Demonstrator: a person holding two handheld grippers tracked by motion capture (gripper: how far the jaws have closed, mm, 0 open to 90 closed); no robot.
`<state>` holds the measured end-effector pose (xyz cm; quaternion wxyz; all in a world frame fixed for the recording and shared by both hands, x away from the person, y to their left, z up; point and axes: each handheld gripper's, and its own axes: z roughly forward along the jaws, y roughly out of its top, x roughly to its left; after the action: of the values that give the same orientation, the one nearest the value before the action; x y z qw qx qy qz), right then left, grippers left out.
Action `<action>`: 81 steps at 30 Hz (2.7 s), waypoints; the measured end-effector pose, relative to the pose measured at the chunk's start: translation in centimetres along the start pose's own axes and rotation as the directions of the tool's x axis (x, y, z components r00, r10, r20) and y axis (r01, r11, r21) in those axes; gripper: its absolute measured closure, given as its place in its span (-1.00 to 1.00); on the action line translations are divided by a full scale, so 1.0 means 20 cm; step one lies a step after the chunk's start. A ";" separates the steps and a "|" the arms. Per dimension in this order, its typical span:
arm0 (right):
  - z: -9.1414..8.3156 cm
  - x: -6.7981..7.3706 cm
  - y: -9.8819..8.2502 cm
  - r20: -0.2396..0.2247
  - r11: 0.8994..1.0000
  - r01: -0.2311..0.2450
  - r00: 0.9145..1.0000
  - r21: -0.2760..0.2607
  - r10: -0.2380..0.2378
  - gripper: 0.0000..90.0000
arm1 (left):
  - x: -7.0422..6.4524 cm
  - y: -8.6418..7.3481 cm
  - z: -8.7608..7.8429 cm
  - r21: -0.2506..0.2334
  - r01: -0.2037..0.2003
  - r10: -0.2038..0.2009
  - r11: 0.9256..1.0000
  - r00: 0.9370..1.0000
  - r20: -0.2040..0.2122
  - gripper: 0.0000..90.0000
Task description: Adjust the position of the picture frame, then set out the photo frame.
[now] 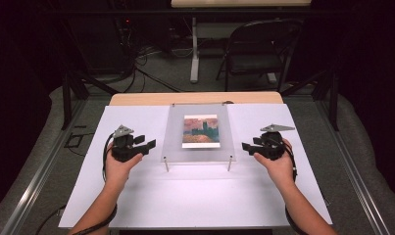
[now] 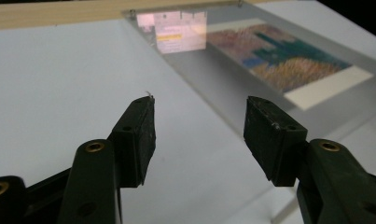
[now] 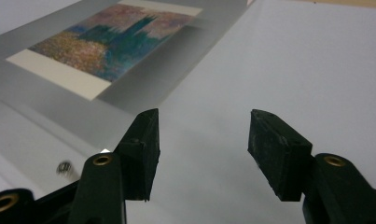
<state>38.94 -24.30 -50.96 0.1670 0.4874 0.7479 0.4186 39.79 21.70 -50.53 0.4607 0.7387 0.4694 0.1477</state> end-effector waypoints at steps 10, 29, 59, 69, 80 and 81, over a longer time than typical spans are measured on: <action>0.21 -0.05 0.21 -0.023 0.999 -0.034 0.999 0.021 0.035 -0.07 | 0.03 0.21 0.25 0.045 0.048 -0.049 0.998 0.999 0.021 -0.12; 0.53 -0.12 0.38 0.006 0.992 -0.126 0.992 0.030 0.126 -0.10 | 0.12 0.30 0.57 0.119 0.166 -0.168 0.979 0.986 0.008 -0.15; 0.65 -0.09 0.38 -0.077 0.972 -0.227 0.970 0.062 0.231 -0.15 | 0.14 0.22 0.68 0.159 0.255 -0.263 0.954 0.964 0.032 -0.23; 0.69 -0.10 0.33 -0.078 0.957 -0.263 0.959 0.118 0.273 -0.26 | 0.13 0.20 0.69 0.162 0.279 -0.289 0.946 0.956 0.041 -0.33; 0.71 -0.11 0.31 -0.111 0.937 -0.321 0.935 0.139 0.337 -0.27 | 0.13 0.19 0.69 0.166 0.301 -0.314 0.939 0.947 0.062 -0.35; 0.71 -0.11 0.31 -0.111 0.937 -0.323 0.934 0.134 0.339 -0.27 | 0.13 0.19 0.69 0.167 0.305 -0.319 0.938 0.946 0.065 -0.35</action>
<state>52.93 -18.56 -54.82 0.0158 0.5862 0.6871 0.4289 52.29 15.82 -55.39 0.4403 0.6944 0.5692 0.0020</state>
